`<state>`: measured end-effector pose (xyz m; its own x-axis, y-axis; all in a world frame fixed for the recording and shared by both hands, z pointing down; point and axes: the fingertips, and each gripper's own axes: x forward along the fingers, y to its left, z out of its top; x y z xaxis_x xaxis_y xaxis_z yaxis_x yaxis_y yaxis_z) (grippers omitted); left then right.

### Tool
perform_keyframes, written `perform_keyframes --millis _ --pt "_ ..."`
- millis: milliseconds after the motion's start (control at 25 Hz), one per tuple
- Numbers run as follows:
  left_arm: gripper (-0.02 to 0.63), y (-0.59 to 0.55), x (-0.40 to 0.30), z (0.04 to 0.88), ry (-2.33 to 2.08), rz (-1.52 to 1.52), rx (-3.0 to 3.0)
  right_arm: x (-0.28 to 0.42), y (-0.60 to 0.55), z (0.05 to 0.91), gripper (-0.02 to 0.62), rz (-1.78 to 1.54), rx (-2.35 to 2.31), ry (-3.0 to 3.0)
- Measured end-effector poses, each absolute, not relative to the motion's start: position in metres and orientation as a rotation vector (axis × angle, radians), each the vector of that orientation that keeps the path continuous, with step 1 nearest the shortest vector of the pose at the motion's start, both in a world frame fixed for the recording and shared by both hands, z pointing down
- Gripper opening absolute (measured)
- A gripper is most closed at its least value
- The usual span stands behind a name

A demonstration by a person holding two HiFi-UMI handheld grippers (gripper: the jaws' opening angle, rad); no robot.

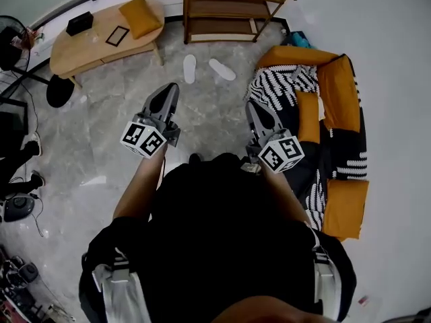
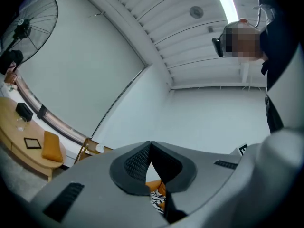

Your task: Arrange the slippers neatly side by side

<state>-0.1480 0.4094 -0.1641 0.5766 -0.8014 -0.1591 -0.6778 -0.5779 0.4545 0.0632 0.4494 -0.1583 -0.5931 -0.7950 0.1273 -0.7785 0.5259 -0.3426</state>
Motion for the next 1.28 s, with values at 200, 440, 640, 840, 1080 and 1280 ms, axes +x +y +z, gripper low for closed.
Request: perform_keyframes --millis 200,440,640,840,1080,1280 --pt "0.014 0.384 -0.152 -0.168 -1.225 -0.515 2.474 0.064 0.419 -0.144 0.032 -0.601 -1.389 2.685" --pt "0.014 0.349 -0.146 -0.141 -1.261 -0.424 2.442 0.069 0.366 -0.123 0.032 -0.654 -1.332 2.664" --pt "0.014 0.296 -0.134 -0.146 -1.274 -0.380 2.468 0.070 0.296 -0.107 0.032 -0.724 -1.262 2.677" --pt "0.014 0.224 -0.128 -0.161 -1.401 -0.334 2.459 0.078 0.204 -0.109 0.032 -0.743 -1.160 2.739" --pt "0.014 0.140 -0.129 -0.149 -1.506 -0.201 2.455 0.079 0.111 -0.124 0.032 -0.646 -1.085 2.809" --pt "0.014 0.083 -0.125 -0.142 -1.529 -0.156 2.443 0.096 0.059 -0.099 0.032 -0.713 -1.140 2.780"
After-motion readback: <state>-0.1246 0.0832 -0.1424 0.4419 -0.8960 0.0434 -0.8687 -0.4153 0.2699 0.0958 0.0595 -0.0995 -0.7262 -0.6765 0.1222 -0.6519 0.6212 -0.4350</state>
